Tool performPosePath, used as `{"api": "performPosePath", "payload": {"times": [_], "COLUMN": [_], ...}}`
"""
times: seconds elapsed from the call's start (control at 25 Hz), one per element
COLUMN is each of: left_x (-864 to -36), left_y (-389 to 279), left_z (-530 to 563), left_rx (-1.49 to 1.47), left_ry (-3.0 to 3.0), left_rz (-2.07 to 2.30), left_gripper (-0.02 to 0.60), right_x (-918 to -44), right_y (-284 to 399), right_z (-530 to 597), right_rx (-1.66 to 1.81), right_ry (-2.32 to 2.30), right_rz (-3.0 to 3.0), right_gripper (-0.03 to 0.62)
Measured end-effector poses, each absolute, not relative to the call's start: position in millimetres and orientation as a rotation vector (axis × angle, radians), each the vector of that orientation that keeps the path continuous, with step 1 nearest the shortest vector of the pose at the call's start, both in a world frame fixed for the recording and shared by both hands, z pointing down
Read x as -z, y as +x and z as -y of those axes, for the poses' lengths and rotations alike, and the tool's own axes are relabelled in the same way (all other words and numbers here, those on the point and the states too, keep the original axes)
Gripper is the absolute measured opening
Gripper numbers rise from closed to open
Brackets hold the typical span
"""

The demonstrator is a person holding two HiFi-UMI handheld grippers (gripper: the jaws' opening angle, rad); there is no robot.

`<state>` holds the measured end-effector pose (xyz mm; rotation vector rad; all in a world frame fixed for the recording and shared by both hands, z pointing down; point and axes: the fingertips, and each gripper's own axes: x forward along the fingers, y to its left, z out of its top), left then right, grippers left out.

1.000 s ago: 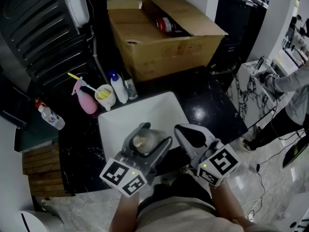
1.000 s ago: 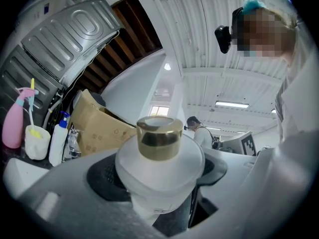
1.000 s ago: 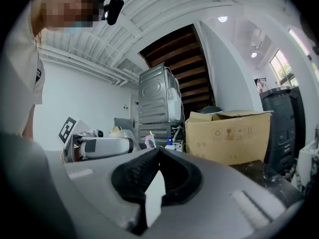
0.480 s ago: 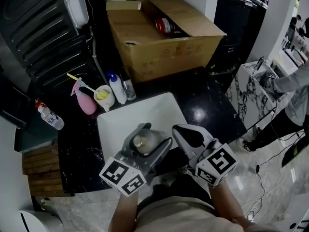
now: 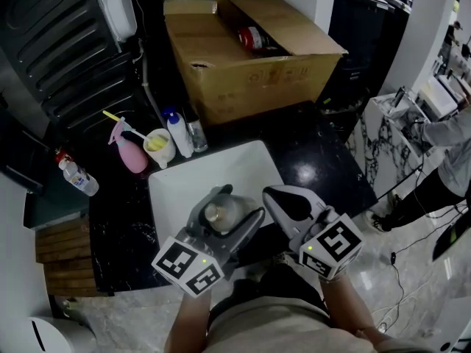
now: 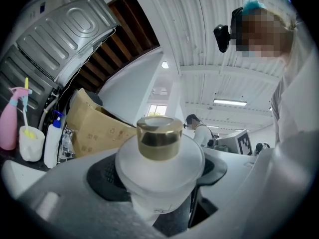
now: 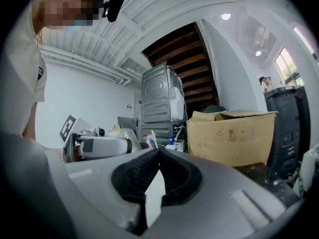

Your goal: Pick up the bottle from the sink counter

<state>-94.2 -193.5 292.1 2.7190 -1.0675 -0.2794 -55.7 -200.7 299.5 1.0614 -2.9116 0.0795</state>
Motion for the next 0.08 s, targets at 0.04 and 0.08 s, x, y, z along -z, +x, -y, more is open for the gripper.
{"api": "performPosePath", "payload": {"times": [0.04, 0.08], "left_x": [-292.1, -292.2], "left_y": [-94.0, -93.8], "left_z": [193.5, 193.5], "left_rx": [0.279, 0.277], "left_ry": [2.719, 2.72], "left_rz": [1.068, 1.069], "left_gripper": [0.345, 0.347], "right_x": [-299.5, -299.5], "right_y": [-56.1, -56.6], "right_z": [200.8, 200.9], "right_rx": [-0.079, -0.078], "right_ry": [1.056, 1.05], "right_rz": [2.913, 2.914], "right_gripper": [0.003, 0.002]}}
